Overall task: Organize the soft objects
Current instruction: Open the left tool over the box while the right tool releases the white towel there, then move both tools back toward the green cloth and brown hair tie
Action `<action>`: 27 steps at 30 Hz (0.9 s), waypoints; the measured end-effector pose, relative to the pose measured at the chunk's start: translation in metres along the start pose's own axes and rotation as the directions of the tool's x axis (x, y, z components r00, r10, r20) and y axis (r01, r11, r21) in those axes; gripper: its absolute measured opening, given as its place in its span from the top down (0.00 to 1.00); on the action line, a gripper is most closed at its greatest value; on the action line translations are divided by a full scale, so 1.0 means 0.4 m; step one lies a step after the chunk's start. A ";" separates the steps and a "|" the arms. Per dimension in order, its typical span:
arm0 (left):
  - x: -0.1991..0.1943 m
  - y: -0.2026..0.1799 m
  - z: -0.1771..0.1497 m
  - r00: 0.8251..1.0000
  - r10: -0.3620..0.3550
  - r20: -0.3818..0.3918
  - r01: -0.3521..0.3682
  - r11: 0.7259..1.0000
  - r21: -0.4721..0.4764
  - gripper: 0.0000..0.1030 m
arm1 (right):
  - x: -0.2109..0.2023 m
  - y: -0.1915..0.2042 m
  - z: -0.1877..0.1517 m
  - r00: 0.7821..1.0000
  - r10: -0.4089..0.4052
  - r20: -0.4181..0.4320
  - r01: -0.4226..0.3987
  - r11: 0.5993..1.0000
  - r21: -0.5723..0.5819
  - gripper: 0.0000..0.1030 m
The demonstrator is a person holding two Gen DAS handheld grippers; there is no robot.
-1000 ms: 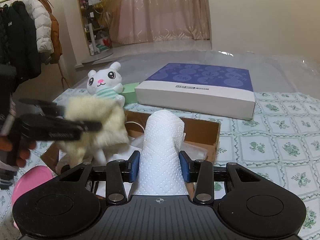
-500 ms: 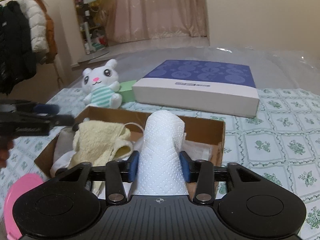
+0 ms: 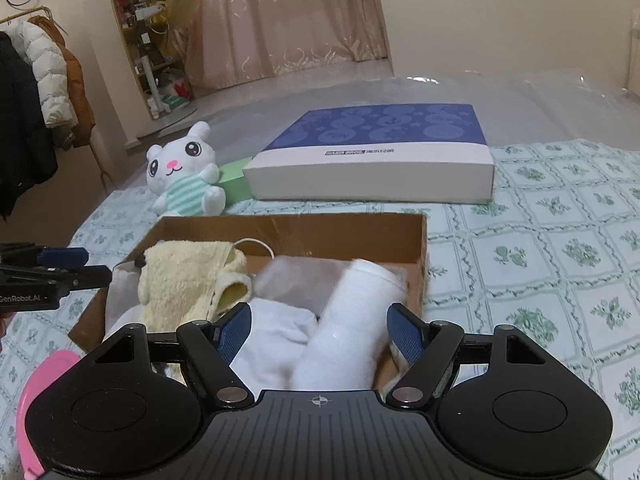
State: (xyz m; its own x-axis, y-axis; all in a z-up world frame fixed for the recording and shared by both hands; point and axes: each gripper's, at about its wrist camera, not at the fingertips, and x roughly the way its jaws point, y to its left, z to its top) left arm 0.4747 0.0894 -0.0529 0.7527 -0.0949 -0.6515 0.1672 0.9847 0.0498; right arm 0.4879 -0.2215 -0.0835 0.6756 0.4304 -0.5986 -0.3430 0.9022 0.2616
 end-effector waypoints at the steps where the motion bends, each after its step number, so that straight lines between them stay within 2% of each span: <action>1: -0.006 -0.001 -0.004 1.000 0.002 -0.001 -0.002 1.000 -0.003 0.42 | -0.008 -0.001 -0.004 1.000 0.000 0.001 0.000 1.000 0.006 0.28; 8: -0.068 0.006 -0.033 1.000 -0.005 -0.015 0.004 0.999 -0.039 0.42 | -0.075 0.001 -0.024 1.000 0.002 0.012 -0.002 0.999 0.052 0.28; 15: -0.171 0.018 -0.073 1.000 0.001 -0.001 -0.001 0.997 -0.076 0.42 | -0.195 0.012 -0.051 0.998 0.013 0.068 -0.020 0.995 0.097 0.28; 27: -0.356 0.033 -0.201 0.999 0.035 -0.021 -0.038 0.982 -0.186 0.42 | -0.368 0.077 -0.157 0.995 0.009 0.100 -0.027 0.983 0.180 0.28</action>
State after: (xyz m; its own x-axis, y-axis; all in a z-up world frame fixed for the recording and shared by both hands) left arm 0.3186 0.1277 -0.0202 0.7442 -0.0577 -0.6655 0.0175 0.9976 -0.0669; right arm 0.3367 -0.2590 -0.0349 0.7343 0.4394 -0.5175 -0.2380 0.8805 0.4099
